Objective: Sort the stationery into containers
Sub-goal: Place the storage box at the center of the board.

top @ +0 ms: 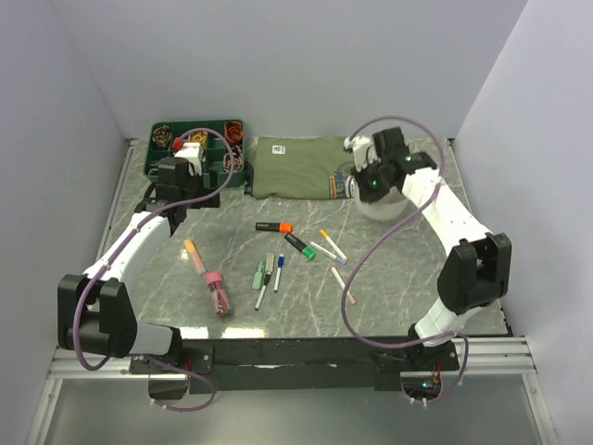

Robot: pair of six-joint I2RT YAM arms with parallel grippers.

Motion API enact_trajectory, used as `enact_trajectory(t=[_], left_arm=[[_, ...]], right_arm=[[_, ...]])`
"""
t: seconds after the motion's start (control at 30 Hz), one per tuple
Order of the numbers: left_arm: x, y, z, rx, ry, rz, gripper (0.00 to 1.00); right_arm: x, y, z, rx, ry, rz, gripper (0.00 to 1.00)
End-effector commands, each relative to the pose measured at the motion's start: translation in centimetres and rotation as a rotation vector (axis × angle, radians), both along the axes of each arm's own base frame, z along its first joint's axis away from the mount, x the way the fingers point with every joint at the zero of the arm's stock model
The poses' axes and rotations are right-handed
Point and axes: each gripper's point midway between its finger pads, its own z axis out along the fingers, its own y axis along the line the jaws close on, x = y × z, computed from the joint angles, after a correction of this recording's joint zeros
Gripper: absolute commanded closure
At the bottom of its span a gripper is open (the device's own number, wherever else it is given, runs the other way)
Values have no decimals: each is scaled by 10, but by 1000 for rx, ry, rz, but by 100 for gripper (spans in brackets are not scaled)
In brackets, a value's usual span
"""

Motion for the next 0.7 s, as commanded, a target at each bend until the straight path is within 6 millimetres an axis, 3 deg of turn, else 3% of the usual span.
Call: enact_trajectory(t=[0.0, 0.03, 0.17, 0.47, 0.57, 0.67], left_arm=[[2, -9, 23, -19, -79, -26, 1], [0, -10, 24, -21, -80, -32, 1], [-5, -15, 20, -16, -73, -47, 0], [-14, -23, 12, -4, -50, -71, 1], [-22, -35, 6, 14, -40, -170, 1], [-37, -65, 3, 15, -26, -413, 1]], right_arm=[[-30, 15, -12, 26, 7, 45, 100], [-34, 16, -9, 30, -13, 55, 100], [-55, 20, -29, -1, -1, 96, 100], [-51, 34, -45, -23, -21, 137, 100], [-55, 46, -45, -10, -18, 164, 100], [-60, 53, -48, -7, -8, 182, 100]])
